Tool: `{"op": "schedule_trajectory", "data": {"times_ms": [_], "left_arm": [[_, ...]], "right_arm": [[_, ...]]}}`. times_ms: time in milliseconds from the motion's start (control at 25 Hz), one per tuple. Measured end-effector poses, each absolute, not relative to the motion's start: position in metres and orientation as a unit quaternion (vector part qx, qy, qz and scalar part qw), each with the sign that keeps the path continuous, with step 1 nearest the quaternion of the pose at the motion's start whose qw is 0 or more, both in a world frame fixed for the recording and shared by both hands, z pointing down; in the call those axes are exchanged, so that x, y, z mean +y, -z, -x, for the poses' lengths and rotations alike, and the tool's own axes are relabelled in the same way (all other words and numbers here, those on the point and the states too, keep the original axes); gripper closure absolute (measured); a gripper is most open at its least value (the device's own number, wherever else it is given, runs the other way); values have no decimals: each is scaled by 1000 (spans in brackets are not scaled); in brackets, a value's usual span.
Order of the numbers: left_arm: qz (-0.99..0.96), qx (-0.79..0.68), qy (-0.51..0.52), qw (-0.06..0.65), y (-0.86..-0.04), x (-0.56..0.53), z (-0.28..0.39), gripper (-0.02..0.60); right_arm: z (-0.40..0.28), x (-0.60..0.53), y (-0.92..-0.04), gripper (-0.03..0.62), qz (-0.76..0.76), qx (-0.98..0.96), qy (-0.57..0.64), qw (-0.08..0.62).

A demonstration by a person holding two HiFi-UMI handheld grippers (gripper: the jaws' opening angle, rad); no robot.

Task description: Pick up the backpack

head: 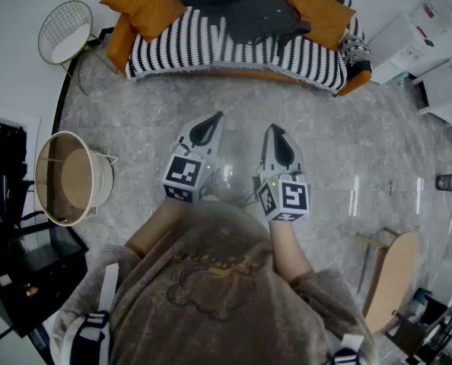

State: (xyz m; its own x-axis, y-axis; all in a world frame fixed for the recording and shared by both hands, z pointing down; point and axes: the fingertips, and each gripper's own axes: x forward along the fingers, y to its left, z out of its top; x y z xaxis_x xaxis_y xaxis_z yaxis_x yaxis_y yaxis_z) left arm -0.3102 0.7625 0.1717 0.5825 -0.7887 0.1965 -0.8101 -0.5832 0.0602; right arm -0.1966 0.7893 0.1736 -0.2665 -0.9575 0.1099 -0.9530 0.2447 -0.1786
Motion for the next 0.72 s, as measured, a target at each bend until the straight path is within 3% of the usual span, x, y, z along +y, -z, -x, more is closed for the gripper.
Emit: {"op": "schedule_trajectory", "data": {"times_ms": [720], "left_arm": [[-900, -422, -81, 70, -184, 688, 347, 581]], "right_arm": [[219, 734, -188, 594, 628, 770, 110, 33]]}}
